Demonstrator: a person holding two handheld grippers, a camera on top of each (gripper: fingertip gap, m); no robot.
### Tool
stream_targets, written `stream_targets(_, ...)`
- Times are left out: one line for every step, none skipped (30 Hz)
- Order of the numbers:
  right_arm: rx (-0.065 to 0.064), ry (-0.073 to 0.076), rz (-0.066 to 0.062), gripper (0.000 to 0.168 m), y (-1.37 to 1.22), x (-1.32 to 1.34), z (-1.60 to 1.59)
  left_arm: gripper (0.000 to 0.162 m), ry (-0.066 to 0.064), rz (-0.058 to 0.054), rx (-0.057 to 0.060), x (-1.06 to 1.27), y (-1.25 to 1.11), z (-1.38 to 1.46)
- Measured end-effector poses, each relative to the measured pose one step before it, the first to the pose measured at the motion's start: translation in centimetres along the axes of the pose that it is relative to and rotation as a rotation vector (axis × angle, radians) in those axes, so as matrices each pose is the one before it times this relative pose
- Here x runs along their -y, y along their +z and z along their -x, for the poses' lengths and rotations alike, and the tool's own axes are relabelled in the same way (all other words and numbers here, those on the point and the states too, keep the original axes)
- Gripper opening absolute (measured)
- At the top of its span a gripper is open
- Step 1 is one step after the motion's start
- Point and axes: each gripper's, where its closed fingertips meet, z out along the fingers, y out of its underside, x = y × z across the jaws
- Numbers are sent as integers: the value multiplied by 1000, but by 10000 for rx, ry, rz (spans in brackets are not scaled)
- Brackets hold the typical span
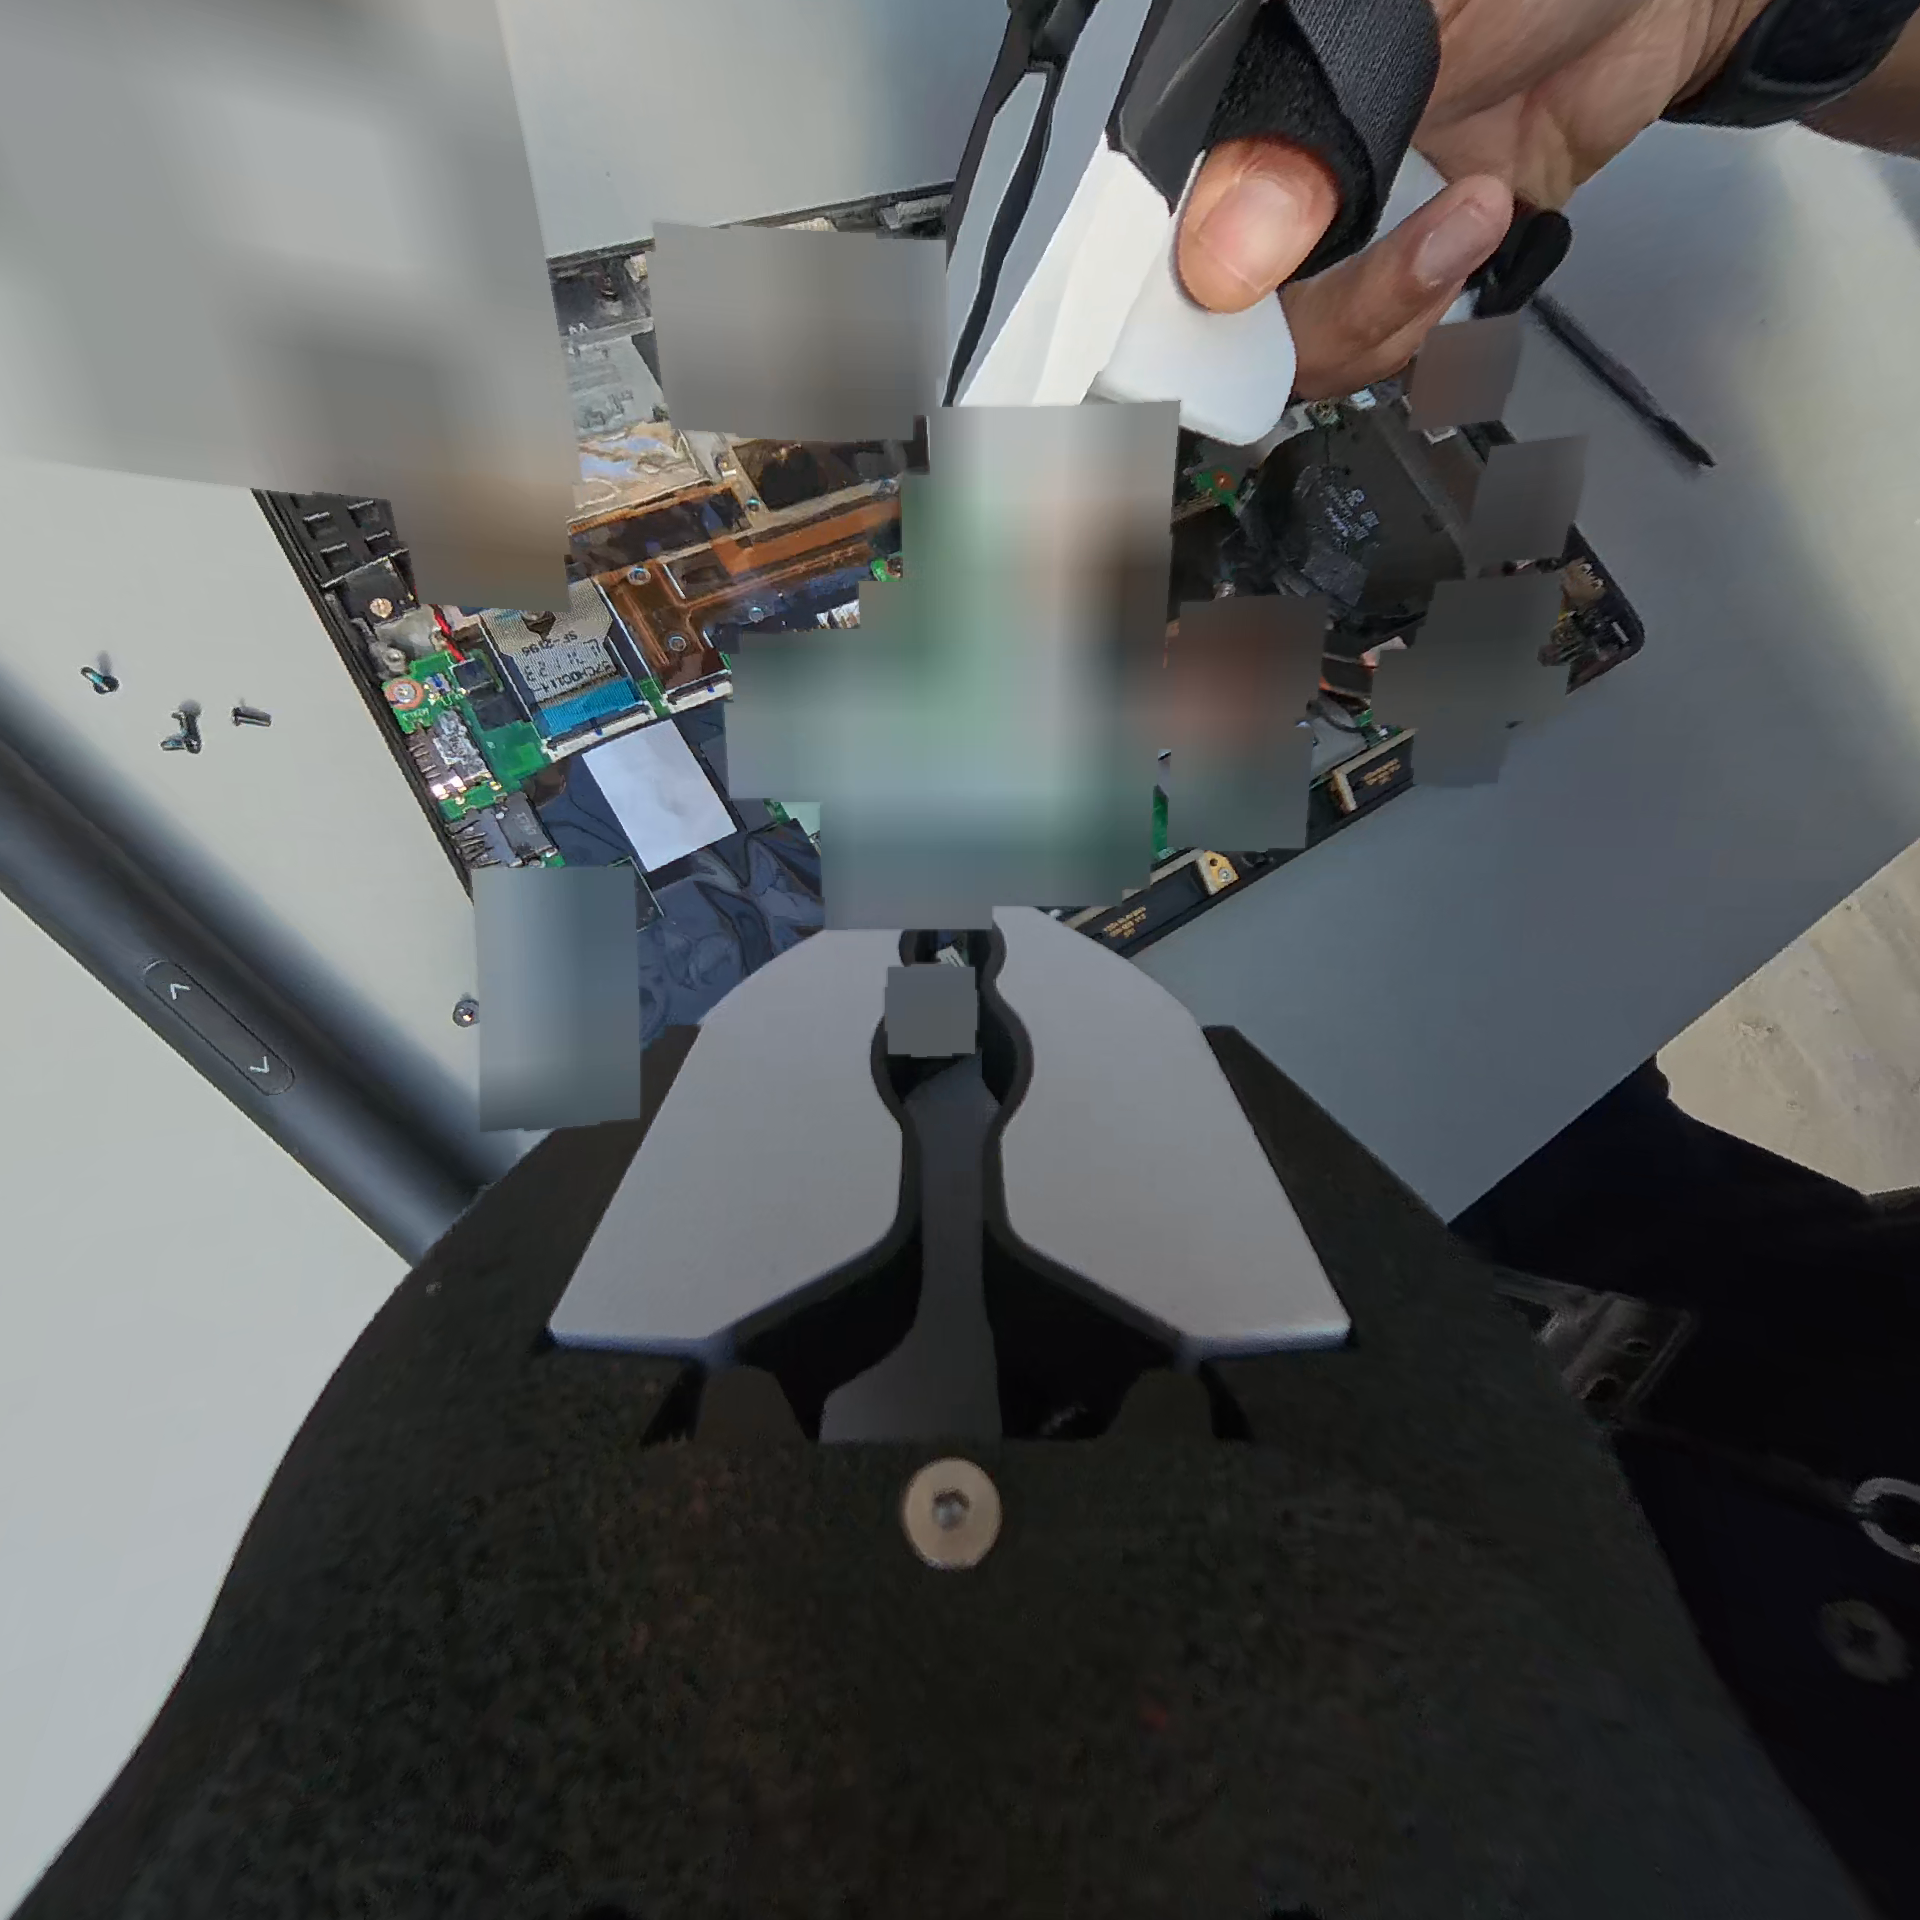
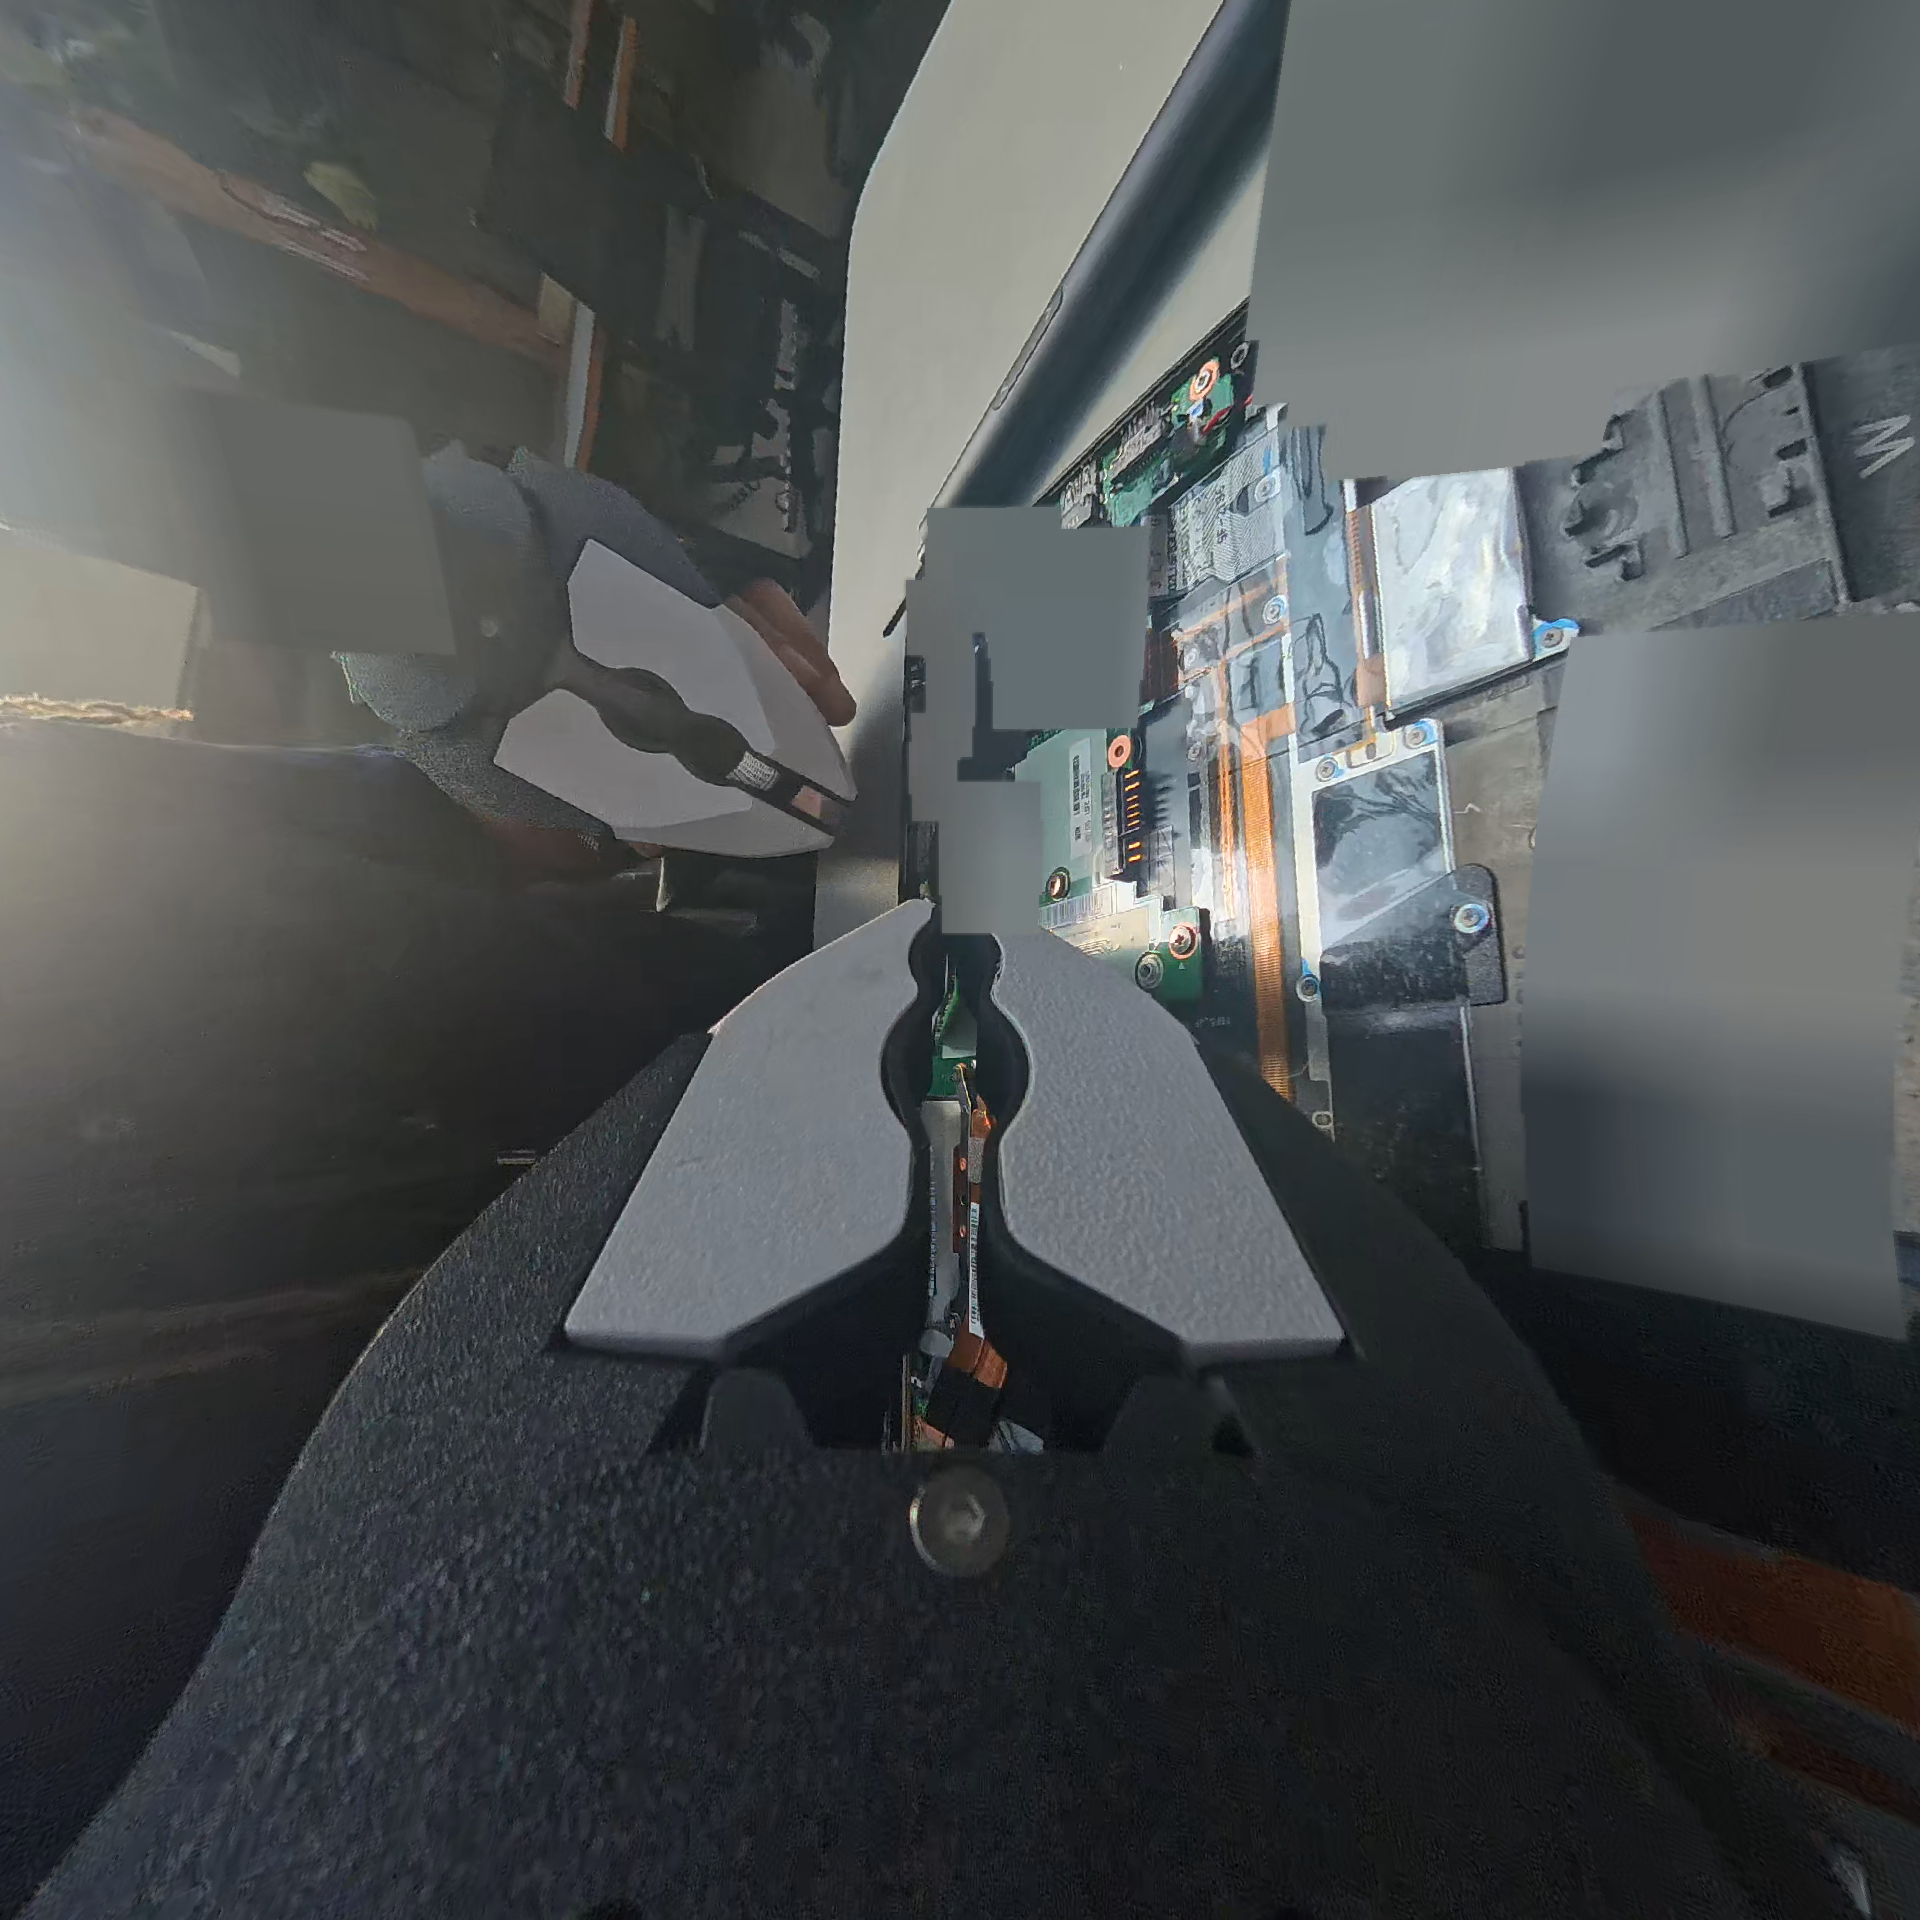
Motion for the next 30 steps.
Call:
stream_targets(-6, 104, -17, 2, -34, -38, -22, 11, -39, -121, -117, 551, 97, -220)
stream_targets(-64, 69, -5, 2, -63, -72, -54, 20, -54, -76, -55, 522, 172, -172)
stream_targets(-30, 43, -30, 2, -55, -62, 0, 32, -6, -62, 40, 466, 264, -92)
stream_targets(-13, -13, -49, 2, -39, -34, 40, 48, 45, -64, 199, 428, 369, 46)
stream_targets(-41, -12, -37, 2, -28, -32, 19, 59, 164, -56, 300, 358, 449, 59)
stream_targets(-7, 2, -24, 2, -19, -15, 55, 67, 271, 18, 311, 193, 535, -37)
stream_targets(-33, -18, 1, 2, -19, -16, -10, 70, 270, 64, 280, 121, 570, -144)
stream_targets(-39, -20, -14, 2, 23, 22, -25, 69, 136, 10, 270, 198, 522, -131)
stream_targets(-4, 24, -43, 2, 39, 53, 16, 60, -17, -14, 183, 266, 443, -163)
stream_targets(1, 33, -42, 2, 50, 67, 16, 49, -152, -30, 21, 292, 369, -263)
stream_targets(7, -15, -14, 1, 27, 31, 36, 43, -306, -19, -41, 252, 375, -215)
stream_targets(-37, -29, 11, 1, 2, 7, -14, 40, -317, 106, -58, 40, 424, -166)
stream_targets(-24, 0, 5, 1, -4, 6, -25, 40, -201, 288, -70, -259, 447, -171)
stream_targets(22, 4, -13, 1, 10, 9, 47, 42, -124, 292, -21, -325, 378, -126)
stream_targets(-3, 10, 3, 1, -10, -10, 13, 46, -85, 196, 70, -260, 307, -44)
stream_targets(-31, -13, 19, 2, -17, -28, -26, 49, -8, 141, 157, -216, 261, 47)
stream_targets(1, -42, 10, 2, -22, -26, 30, 51, 28, 52, 195, -120, 199, 89)
stream_targets(1, 14, 0, 2, -16, -16, 10, 51, 64, -57, 182, 81, 100, 64)
stream_targets(-3, 17, -14, 2, -14, -8, -4, 45, 119, -105, 145, 165, 46, 15)
stream_targets(13, -8, -15, 2, -1, 0, 2, 35, 149, -118, 149, 196, 24, 19)
stream_targets(19, -17, -13, 2, -19, -14, 24, 28, 147, -94, 90, 163, 12, -46)
stream_targets(-39, -11, -6, 2, -23, -35, -52, 28, 97, 1, 126, 24, 41, 40)
stream_targets(-29, 15, -15, 2, -22, -30, -57, 28, 31, 43, 116, -19, 66, 79)
stream_targets(3, 37, -16, 2, -26, -28, -50, 28, -26, 37, 45, -13, 50, 5)
stream_targets(33, 48, -27, 2, -23, -9, 6, 27, -65, 41, 1, 1, 19, -20)
stream_targets(24, 30, -30, 2, 1, -3, 27, 27, -71, 14, -1, 23, -3, 4)
stream_targets(-9, -23, -7, 2, -22, -10, 28, 27, -13, -2, 0, 8, -20, -9)
stream_targets(2, -48, -9, 2, -27, 5, 62, 27, 35, -50, 1, 32, -20, 1)
stream_targets(-8, -25, 4, 2, -29, -11, 34, 26, -5, -76, -7, 33, -22, -5)
stream_targets(0, -48, 5, 2, -14, -5, 44, 26, -41, -60, -4, 14, -19, -16)
